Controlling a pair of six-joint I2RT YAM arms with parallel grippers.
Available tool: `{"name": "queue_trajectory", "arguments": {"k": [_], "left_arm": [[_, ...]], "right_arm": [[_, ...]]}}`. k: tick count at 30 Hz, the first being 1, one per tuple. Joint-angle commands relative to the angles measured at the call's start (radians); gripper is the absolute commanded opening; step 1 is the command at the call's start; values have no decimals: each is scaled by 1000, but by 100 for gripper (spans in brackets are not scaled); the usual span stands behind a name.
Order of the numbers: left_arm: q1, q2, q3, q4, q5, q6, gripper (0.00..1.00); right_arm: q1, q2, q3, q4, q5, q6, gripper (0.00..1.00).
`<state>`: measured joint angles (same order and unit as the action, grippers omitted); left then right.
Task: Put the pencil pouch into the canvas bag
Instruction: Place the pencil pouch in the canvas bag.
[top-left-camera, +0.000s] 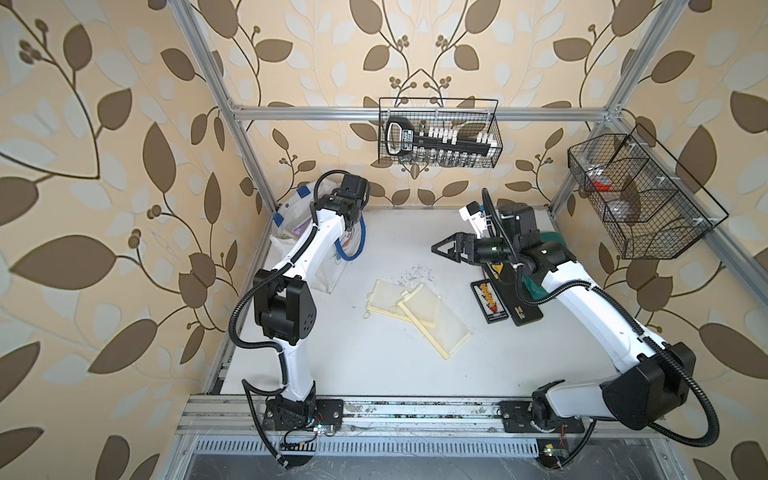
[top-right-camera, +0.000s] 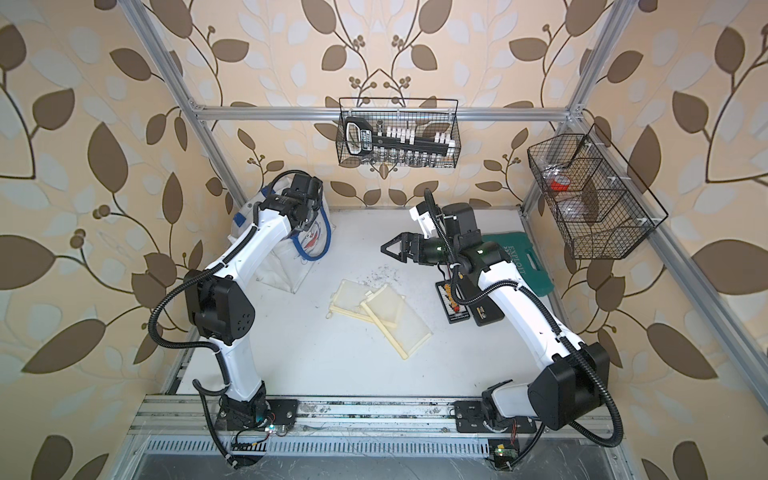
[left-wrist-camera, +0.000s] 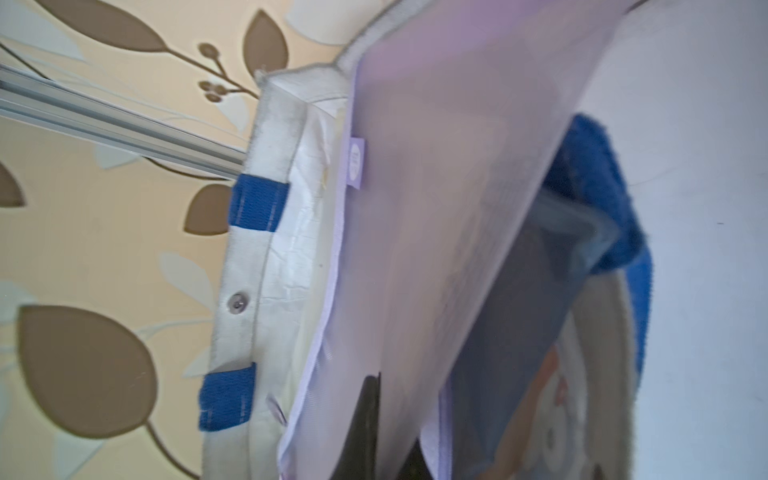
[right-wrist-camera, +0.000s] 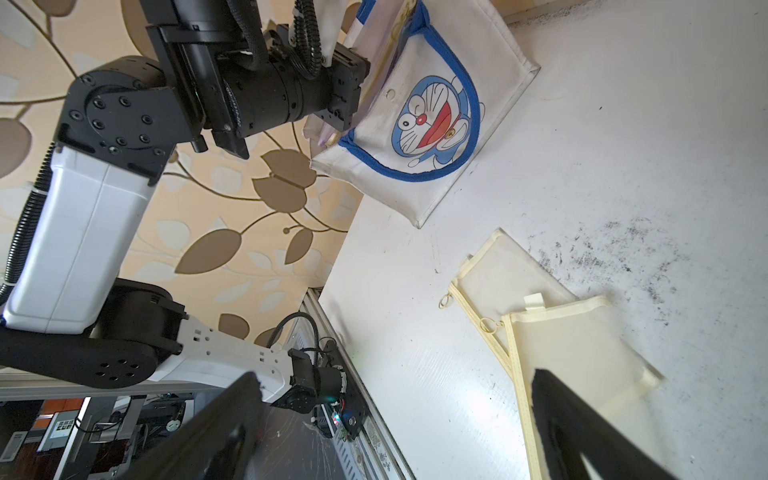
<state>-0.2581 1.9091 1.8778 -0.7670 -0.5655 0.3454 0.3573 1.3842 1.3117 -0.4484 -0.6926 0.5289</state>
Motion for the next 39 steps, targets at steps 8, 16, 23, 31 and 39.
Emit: {"name": "queue_trajectory", "arguments": {"k": [8, 16, 23, 31, 39], "left_arm": [[94, -126, 49, -157, 406, -277, 48], [211, -156, 111, -169, 631, -366, 53], [240, -43, 160, -73, 768, -440, 46], [246, 104, 244, -118, 780, -508, 43], [265, 158, 130, -64, 629, -523, 38]], "right_arm": [[-16, -6, -1, 11, -26, 9, 99], [-17, -7, -11, 8, -29, 6, 99], [-18, -14, 7, -22, -12, -12, 99], [-34, -14, -3, -23, -12, -14, 99], [-35, -3, -6, -22, -17, -18, 99]]}}
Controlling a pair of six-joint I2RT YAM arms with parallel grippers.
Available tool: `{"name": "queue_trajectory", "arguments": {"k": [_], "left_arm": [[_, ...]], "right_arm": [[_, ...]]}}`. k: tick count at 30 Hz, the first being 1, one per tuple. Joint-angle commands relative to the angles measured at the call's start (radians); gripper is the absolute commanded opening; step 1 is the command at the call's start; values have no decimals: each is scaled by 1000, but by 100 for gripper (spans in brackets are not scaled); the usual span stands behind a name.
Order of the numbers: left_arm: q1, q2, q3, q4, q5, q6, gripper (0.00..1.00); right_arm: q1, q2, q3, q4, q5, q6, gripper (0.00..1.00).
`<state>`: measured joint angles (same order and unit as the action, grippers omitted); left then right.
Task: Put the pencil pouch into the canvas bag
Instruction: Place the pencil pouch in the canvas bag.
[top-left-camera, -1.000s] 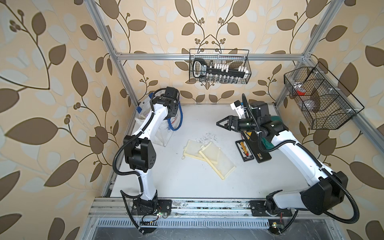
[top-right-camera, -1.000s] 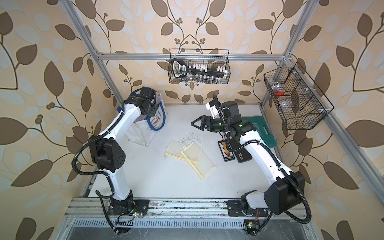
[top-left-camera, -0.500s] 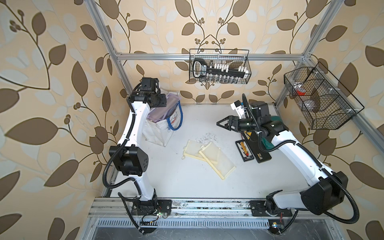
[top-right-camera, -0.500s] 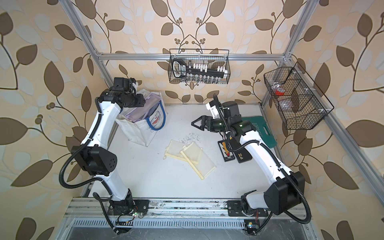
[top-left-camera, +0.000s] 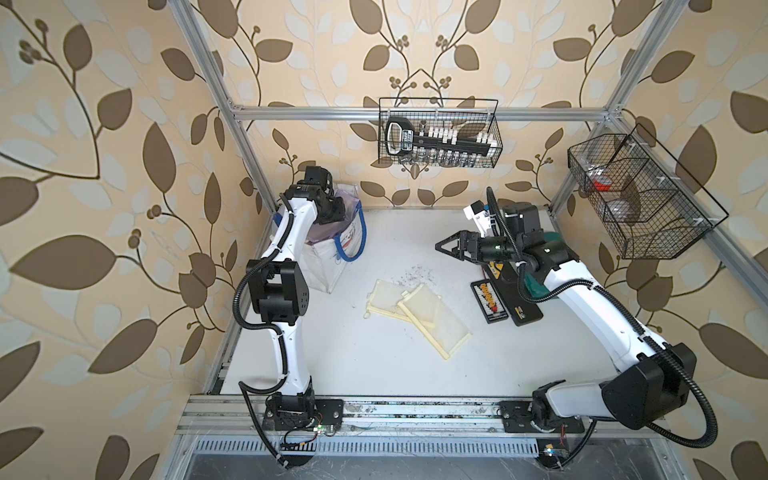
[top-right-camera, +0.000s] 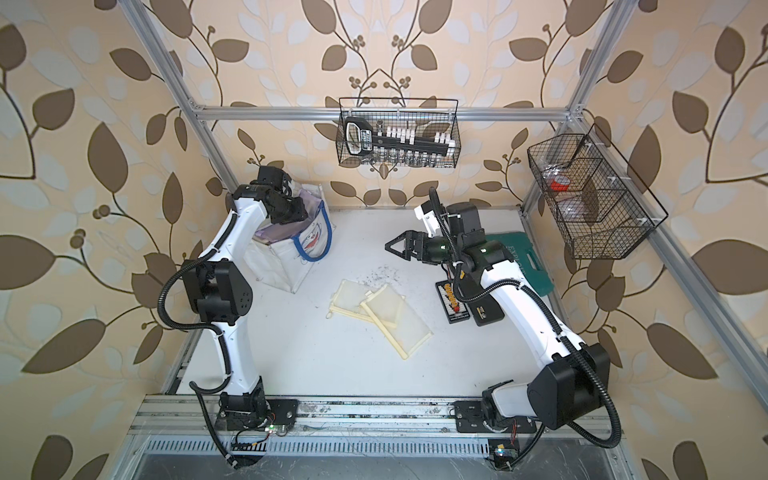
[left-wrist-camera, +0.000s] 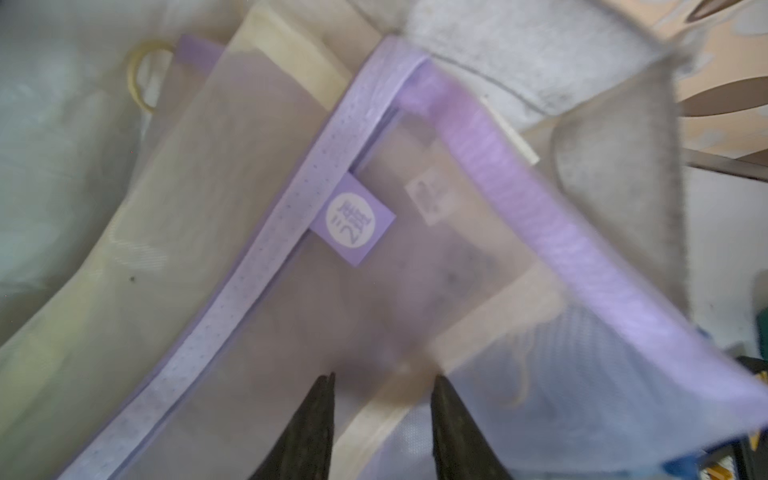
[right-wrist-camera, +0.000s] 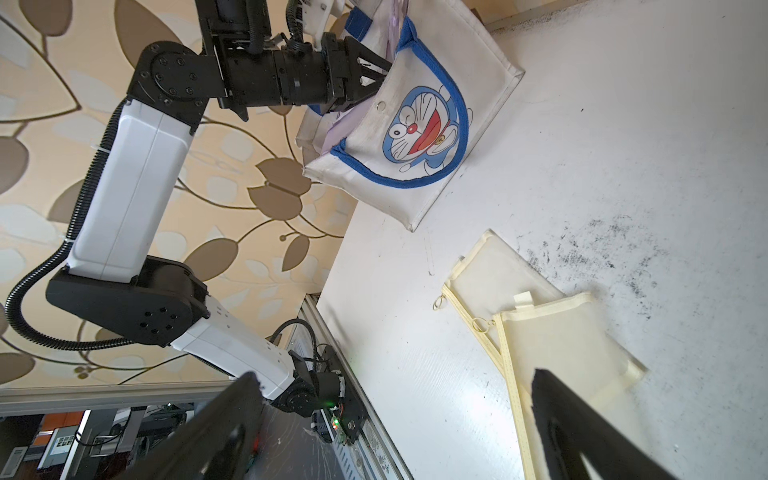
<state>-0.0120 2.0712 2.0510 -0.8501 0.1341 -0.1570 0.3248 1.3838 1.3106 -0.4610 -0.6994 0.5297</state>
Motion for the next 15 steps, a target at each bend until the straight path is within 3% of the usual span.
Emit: {"name": "queue_trajectory", "arguments": {"k": [1, 9, 15], "left_arm": [[21, -1, -58, 29, -86, -22, 38], [27, -5, -23, -12, -139, -5, 37], [23, -189, -42, -29, -148, 26, 52]], "right_arm": [[-3, -1, -10, -8, -9, -19, 100], [-3, 6, -41, 5, -6, -20, 99], [-5, 13, -83, -12, 18, -31, 99]]}}
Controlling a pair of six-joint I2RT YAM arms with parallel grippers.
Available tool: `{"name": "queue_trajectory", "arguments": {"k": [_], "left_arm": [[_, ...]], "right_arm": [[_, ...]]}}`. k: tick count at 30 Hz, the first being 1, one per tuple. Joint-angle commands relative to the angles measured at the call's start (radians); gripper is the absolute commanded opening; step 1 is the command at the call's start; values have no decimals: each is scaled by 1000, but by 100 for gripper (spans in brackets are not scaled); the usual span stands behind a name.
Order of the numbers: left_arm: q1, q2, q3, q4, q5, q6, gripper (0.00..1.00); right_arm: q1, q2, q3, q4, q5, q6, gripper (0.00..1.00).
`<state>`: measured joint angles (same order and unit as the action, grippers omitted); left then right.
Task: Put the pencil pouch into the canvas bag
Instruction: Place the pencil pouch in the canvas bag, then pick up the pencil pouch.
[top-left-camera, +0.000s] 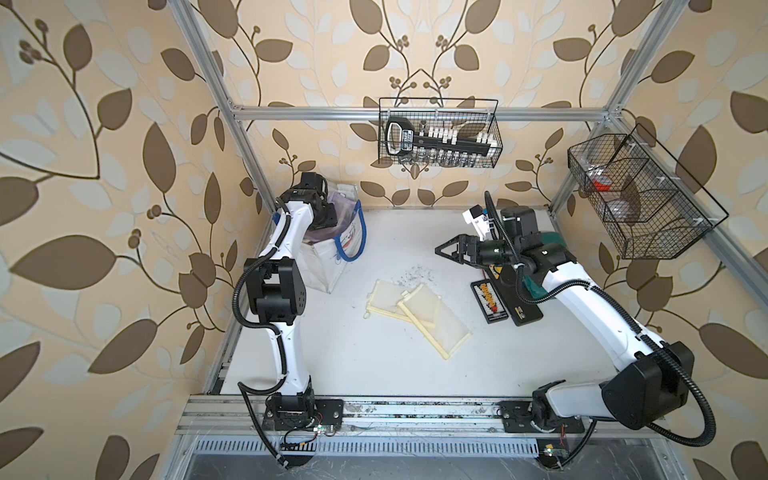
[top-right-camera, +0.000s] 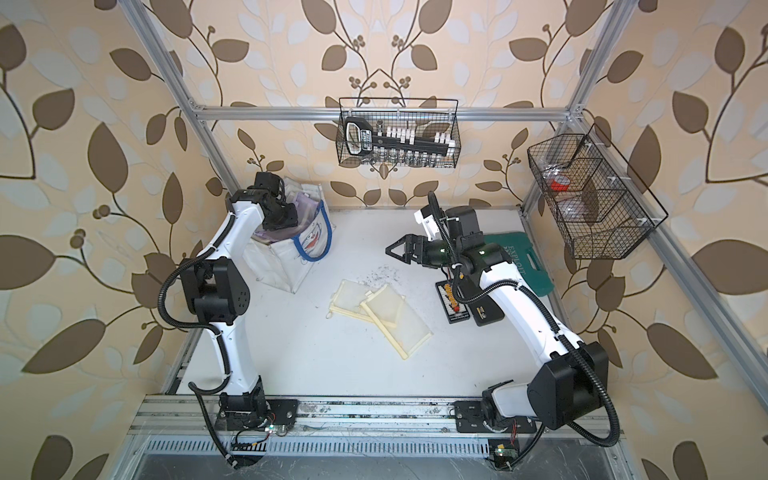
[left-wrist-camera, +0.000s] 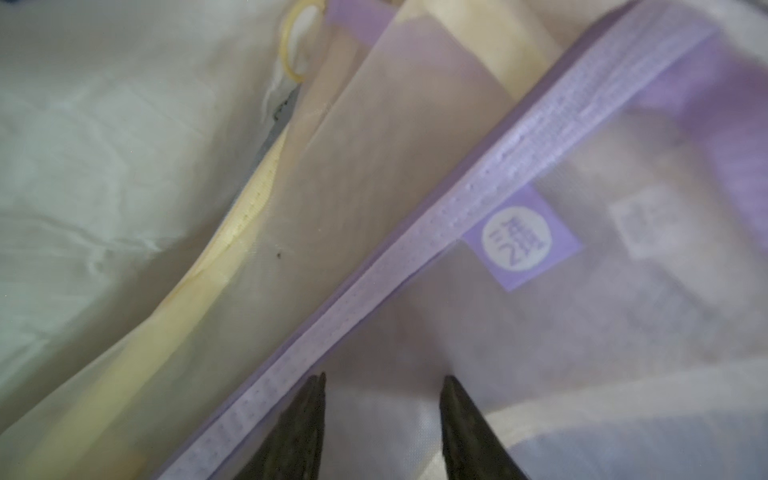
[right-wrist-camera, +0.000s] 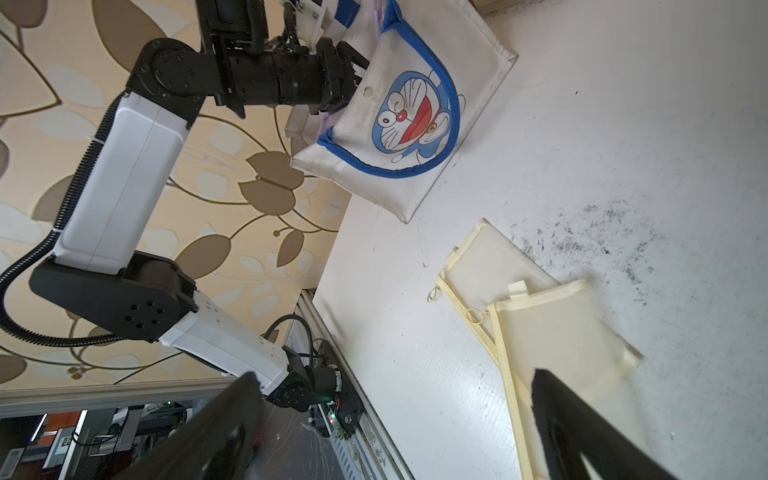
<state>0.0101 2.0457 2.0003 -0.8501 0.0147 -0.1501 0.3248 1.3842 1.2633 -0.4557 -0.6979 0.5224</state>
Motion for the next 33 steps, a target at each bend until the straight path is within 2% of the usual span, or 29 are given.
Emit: {"name": "queue_trajectory", "arguments": {"k": [1, 6, 10, 13, 15, 18, 21, 24, 27, 33], "left_arm": [[-2, -199, -3, -31, -31, 26, 55], [-41, -400, -95, -91, -27, 37, 71], [-156, -583, -282, -84, 2, -9, 76], [-300, -709, -460, -62, 34, -104, 77], [-375, -781, -605, 10, 114, -211, 77], [-504, -849, -806, 149, 163, -361, 78], [-598, -850, -961, 306, 212, -508, 77], [-671, -814, -1070, 462, 209, -599, 75], [-676, -741, -1127, 573, 245, -673, 72], [-688, -628, -1176, 666, 272, -752, 70]], "right_arm": [[-5, 17, -50, -23, 21, -28, 99], [-17, 59, -151, -26, 61, -63, 99], [-34, 113, -195, -36, 90, -123, 99], [-41, 173, -202, -42, 109, -165, 99], [-41, 219, -206, -36, 110, -182, 99], [-40, 276, -204, -22, 108, -196, 99], [-41, 325, -201, -11, 110, -208, 99], [-41, 364, -200, -7, 101, -213, 98], [-41, 374, -226, 2, 85, -204, 95], [-39, 320, -345, 13, 66, -203, 91]]}}
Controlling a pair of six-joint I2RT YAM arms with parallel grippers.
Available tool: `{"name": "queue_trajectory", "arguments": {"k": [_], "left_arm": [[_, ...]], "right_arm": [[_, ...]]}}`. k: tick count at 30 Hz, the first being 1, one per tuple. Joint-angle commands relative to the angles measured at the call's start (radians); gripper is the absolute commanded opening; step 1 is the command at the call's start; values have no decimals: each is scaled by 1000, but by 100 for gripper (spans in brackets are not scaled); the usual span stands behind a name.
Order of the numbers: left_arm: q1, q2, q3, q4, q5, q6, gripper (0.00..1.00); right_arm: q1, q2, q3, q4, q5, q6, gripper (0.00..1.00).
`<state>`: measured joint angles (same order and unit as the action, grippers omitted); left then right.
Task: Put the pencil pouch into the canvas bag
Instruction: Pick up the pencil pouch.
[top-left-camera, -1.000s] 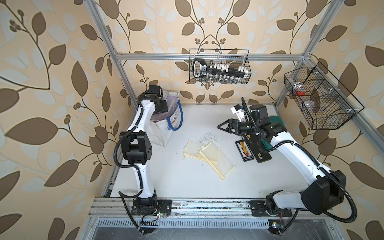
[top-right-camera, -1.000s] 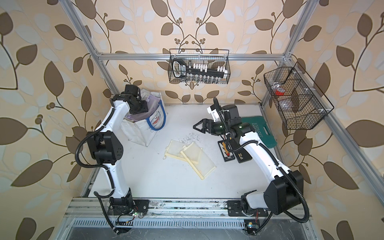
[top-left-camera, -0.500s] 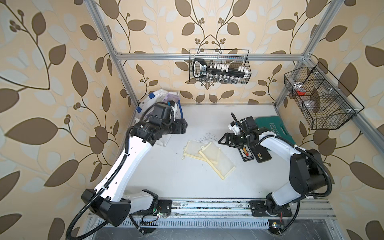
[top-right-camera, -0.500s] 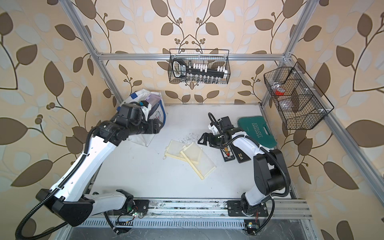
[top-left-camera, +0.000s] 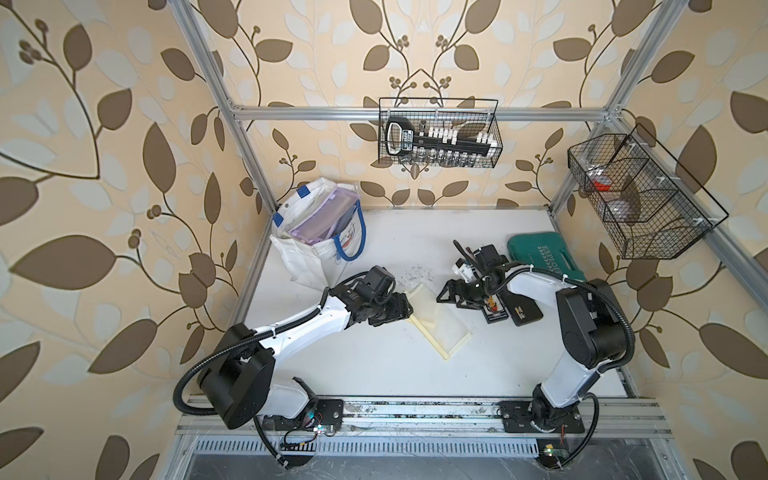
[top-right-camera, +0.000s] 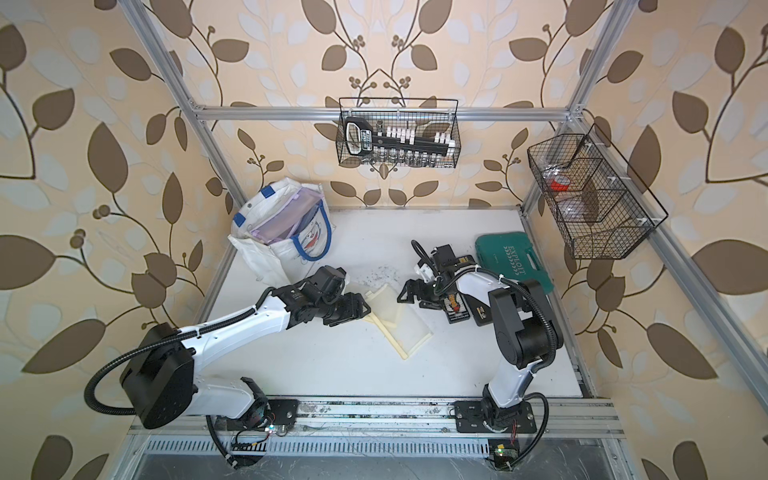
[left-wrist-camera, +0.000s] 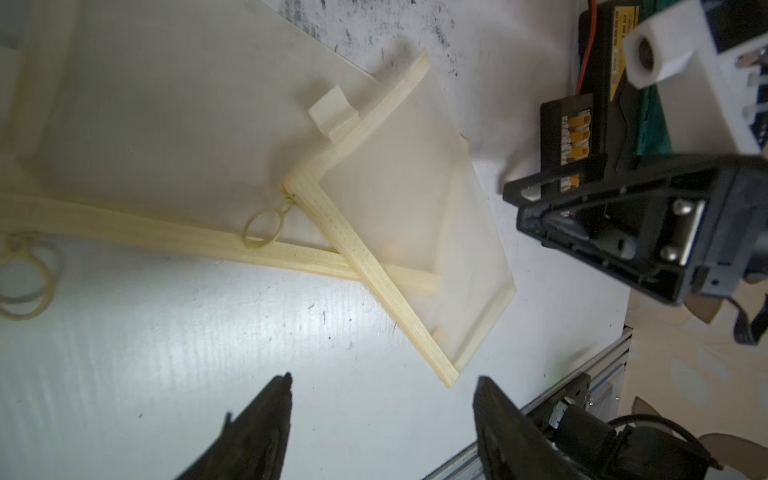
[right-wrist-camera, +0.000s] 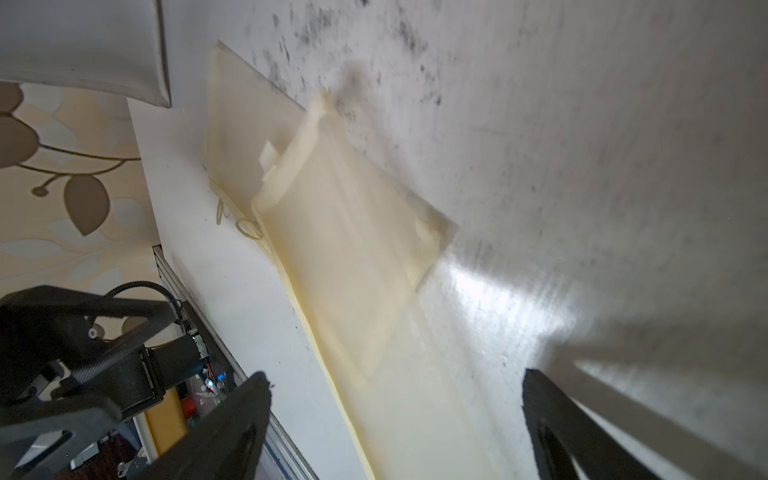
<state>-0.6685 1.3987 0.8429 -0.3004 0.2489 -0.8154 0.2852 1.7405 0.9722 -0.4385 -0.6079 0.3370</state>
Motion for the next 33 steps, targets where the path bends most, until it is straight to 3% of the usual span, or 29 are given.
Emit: {"name": "queue_trajectory", "arguments": {"k": [1, 7, 10, 14, 18, 27, 31, 33], "left_arm": [[-12, 34, -26, 126, 47, -94, 70], [-51, 160, -107, 262, 86, -162, 69], [-69, 213, -121, 324, 88, -185, 69], [-72, 278, -175, 531, 116, -271, 66], [-74, 312, -192, 636, 131, -309, 61], [-75, 178, -182, 534, 120, -216, 50], [-68, 52, -156, 429, 125, -139, 54], [-21, -46, -179, 456, 199, -129, 58]], "right_arm": [[1, -44, -74, 1, -24, -17, 90], [6, -73, -170, 57, -69, 12, 86], [24, -75, -179, 70, -87, 19, 79], [55, -79, -179, 86, -102, 32, 63], [65, -88, -178, 99, -114, 46, 38], [66, -191, -144, 94, -150, 54, 0], [66, -283, -91, 59, -173, 45, 0], [65, -338, -55, 50, -188, 42, 0]]}}
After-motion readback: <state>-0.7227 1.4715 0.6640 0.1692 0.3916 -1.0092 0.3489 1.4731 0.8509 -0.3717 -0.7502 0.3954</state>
